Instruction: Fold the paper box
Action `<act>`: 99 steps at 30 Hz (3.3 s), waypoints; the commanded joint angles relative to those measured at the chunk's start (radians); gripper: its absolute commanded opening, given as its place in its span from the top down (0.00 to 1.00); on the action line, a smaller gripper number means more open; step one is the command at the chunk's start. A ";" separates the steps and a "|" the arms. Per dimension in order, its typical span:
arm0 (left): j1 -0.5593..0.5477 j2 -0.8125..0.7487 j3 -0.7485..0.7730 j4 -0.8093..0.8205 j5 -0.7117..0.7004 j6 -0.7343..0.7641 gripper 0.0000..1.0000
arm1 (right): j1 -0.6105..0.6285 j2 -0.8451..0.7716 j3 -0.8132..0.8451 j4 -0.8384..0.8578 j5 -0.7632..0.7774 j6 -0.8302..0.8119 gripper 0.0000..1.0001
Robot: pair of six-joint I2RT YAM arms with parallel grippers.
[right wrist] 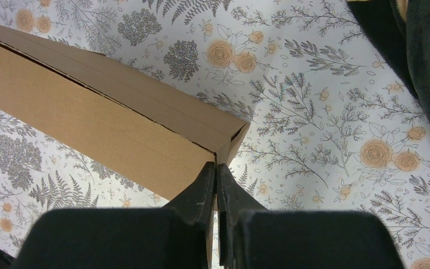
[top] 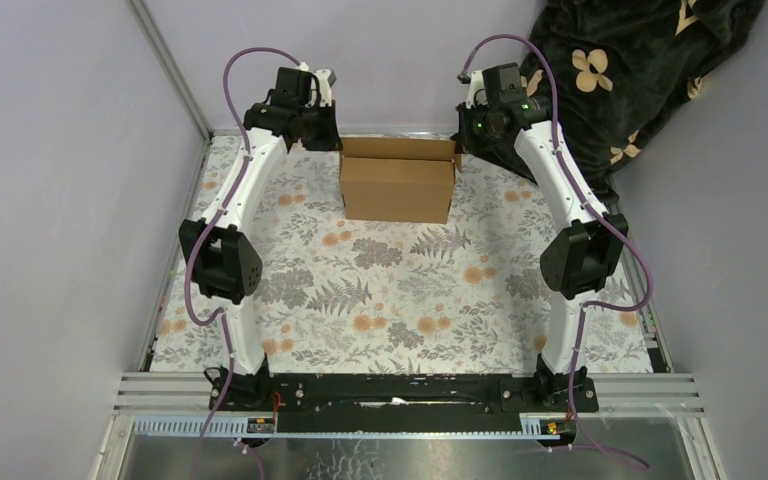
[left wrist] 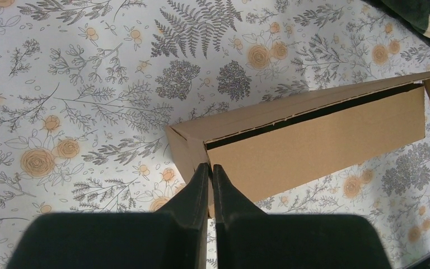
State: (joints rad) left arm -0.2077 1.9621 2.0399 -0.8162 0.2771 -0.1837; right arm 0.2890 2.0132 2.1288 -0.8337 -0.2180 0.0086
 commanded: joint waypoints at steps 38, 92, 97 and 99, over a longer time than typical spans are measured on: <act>-0.031 0.021 -0.005 -0.009 0.146 -0.045 0.94 | 0.039 0.038 0.086 -0.016 -0.134 0.053 1.00; -0.045 0.008 -0.075 0.032 0.181 -0.060 0.94 | 0.041 0.049 0.036 0.050 -0.123 0.240 1.00; -0.048 0.006 -0.085 0.034 0.182 -0.060 0.94 | 0.042 0.038 -0.005 0.065 -0.118 0.234 1.00; -0.048 0.006 -0.089 0.034 0.182 -0.059 0.94 | 0.044 0.035 -0.017 0.070 -0.116 0.231 1.00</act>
State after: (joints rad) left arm -0.2047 1.9564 1.9888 -0.7601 0.3077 -0.2119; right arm 0.2768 2.0613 2.1517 -0.7746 -0.1921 0.2054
